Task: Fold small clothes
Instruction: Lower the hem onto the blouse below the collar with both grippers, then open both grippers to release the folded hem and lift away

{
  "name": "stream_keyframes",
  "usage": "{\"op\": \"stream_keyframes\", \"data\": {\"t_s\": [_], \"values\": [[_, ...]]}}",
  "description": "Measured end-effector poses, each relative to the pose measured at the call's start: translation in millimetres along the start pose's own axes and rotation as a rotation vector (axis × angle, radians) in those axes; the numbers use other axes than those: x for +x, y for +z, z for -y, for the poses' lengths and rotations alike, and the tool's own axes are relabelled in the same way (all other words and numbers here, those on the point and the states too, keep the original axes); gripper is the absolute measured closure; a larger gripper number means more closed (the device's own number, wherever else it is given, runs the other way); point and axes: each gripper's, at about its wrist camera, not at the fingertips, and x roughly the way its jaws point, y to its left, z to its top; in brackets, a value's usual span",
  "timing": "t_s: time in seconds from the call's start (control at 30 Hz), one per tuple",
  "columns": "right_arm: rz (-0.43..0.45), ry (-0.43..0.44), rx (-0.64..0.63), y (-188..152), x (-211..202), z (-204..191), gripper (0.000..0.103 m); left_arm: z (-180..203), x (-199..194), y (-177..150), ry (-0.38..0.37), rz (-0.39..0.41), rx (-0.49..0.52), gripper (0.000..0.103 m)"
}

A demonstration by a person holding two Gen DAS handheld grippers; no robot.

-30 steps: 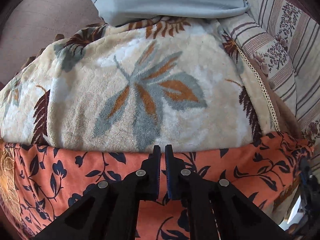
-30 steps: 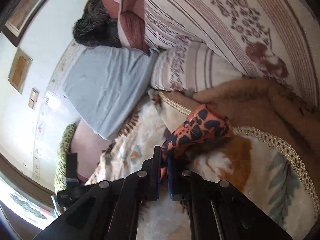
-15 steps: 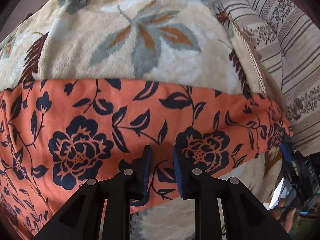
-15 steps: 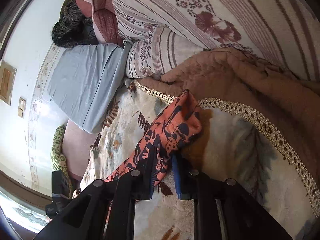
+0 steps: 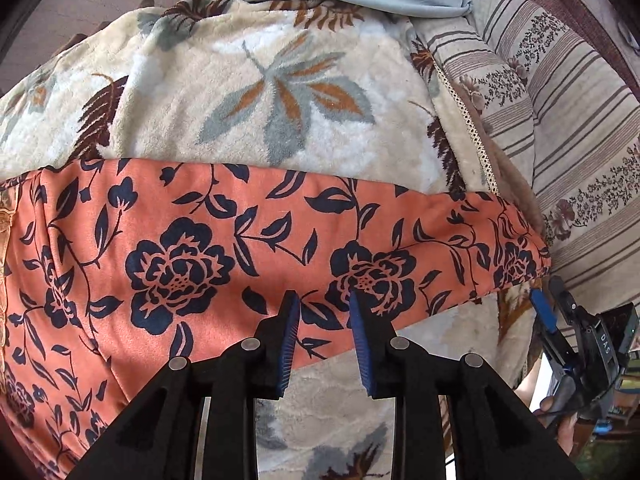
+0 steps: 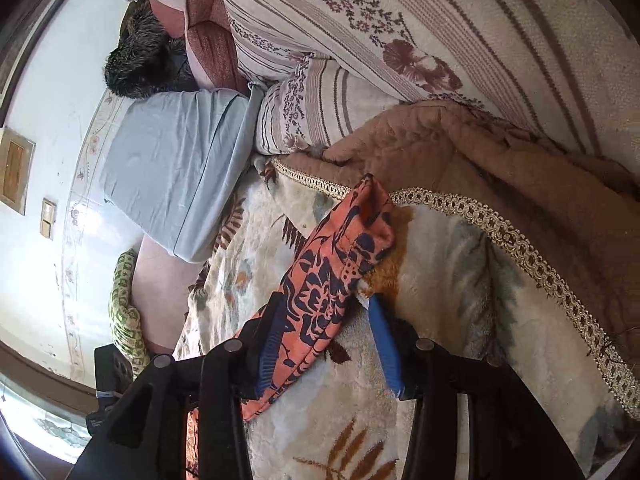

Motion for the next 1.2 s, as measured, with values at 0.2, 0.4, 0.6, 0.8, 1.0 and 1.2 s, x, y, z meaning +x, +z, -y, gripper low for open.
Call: {"op": "stream_keyframes", "data": {"t_s": [0.2,0.4,0.6,0.8,1.0,1.2], "values": [[0.011,-0.032,-0.091,-13,4,-11,0.054,-18,-16,-15,0.135,0.127,-0.015,0.077],[0.04,-0.039,-0.097,-16,9,-12,0.051,-59,-29,-33,0.181,0.18,-0.114,0.073],[0.107,-0.073,-0.031,-2,15,-12,0.05,-80,-15,-28,0.156,0.124,-0.164,0.069],[0.087,-0.133,0.009,-2,42,-21,0.049,-76,7,-23,0.146,0.088,-0.168,0.059],[0.109,-0.139,0.129,4,55,-11,0.077,-51,14,-12,0.091,0.064,-0.149,0.058],[0.078,-0.085,0.156,2,48,6,0.095,-36,-3,-16,0.097,0.1,-0.071,0.058]]}}
